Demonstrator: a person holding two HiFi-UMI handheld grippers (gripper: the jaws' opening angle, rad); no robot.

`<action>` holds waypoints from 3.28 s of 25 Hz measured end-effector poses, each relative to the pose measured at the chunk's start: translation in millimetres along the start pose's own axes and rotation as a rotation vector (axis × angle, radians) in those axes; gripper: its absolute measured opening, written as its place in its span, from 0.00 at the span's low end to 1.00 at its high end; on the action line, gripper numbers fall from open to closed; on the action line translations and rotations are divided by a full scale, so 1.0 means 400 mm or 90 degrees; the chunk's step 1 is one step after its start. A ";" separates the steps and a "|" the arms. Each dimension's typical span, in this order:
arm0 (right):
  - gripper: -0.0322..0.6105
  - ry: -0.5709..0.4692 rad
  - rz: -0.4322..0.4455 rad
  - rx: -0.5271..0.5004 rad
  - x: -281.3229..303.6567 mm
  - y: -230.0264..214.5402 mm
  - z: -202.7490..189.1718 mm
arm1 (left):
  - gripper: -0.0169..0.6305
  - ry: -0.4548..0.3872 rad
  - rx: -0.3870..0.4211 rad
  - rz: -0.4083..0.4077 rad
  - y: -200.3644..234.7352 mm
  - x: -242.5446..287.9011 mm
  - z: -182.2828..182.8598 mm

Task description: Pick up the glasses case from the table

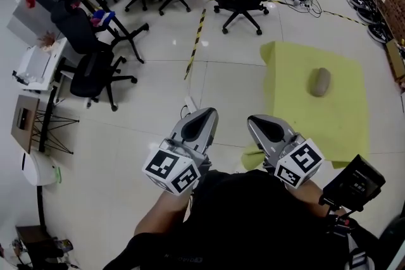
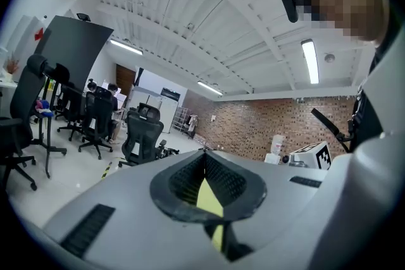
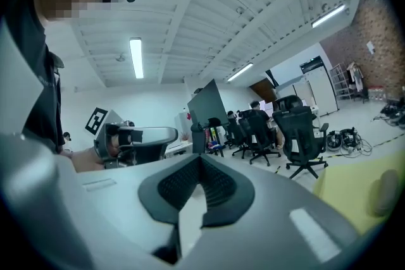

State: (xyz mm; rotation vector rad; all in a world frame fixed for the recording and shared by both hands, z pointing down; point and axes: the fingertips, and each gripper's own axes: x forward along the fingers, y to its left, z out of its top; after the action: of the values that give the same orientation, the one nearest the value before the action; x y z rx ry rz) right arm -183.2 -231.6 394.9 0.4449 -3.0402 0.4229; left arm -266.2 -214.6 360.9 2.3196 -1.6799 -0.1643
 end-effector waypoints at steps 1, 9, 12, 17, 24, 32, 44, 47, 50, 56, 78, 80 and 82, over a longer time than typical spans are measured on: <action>0.05 0.004 0.002 0.001 0.007 -0.005 -0.003 | 0.04 0.000 0.002 0.005 0.011 0.005 0.001; 0.05 -0.002 -0.031 0.028 0.000 -0.061 -0.028 | 0.04 0.022 0.030 0.002 0.049 0.046 -0.011; 0.05 -0.005 -0.050 0.034 -0.005 -0.080 -0.038 | 0.04 0.031 0.029 -0.011 0.058 0.067 -0.017; 0.05 -0.012 -0.094 0.033 -0.010 -0.118 -0.039 | 0.04 0.051 0.029 -0.057 0.064 0.123 -0.039; 0.05 -0.028 -0.181 0.036 -0.004 -0.183 -0.006 | 0.04 0.077 0.039 -0.128 0.097 0.220 -0.015; 0.05 -0.044 -0.254 0.043 0.074 -0.237 0.018 | 0.04 0.094 0.045 -0.206 0.167 0.314 0.021; 0.05 -0.032 -0.330 0.060 0.261 -0.314 0.017 | 0.04 0.107 0.043 -0.279 0.345 0.420 0.058; 0.05 -0.027 -0.342 0.061 0.320 -0.322 0.024 | 0.04 0.108 0.035 -0.285 0.407 0.437 0.076; 0.05 -0.024 -0.354 0.060 0.375 -0.324 0.026 | 0.04 0.109 0.031 -0.289 0.472 0.451 0.090; 0.05 -0.030 -0.406 0.061 0.426 -0.327 0.058 | 0.04 0.121 0.026 -0.327 0.533 0.463 0.129; 0.05 -0.033 -0.488 0.086 0.341 -0.378 0.028 | 0.04 0.157 0.013 -0.424 0.433 0.556 0.048; 0.05 -0.038 -0.487 0.090 0.323 -0.419 0.024 | 0.04 0.163 0.017 -0.425 0.418 0.592 0.032; 0.05 -0.044 -0.488 0.093 0.305 -0.458 0.022 | 0.04 0.168 0.024 -0.428 0.404 0.627 0.018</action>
State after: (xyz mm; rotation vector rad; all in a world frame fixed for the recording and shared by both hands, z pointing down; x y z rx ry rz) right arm -247.5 -436.4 443.9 1.5610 -2.6055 0.5670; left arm -335.1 -499.6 416.6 2.7013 -0.7475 0.0460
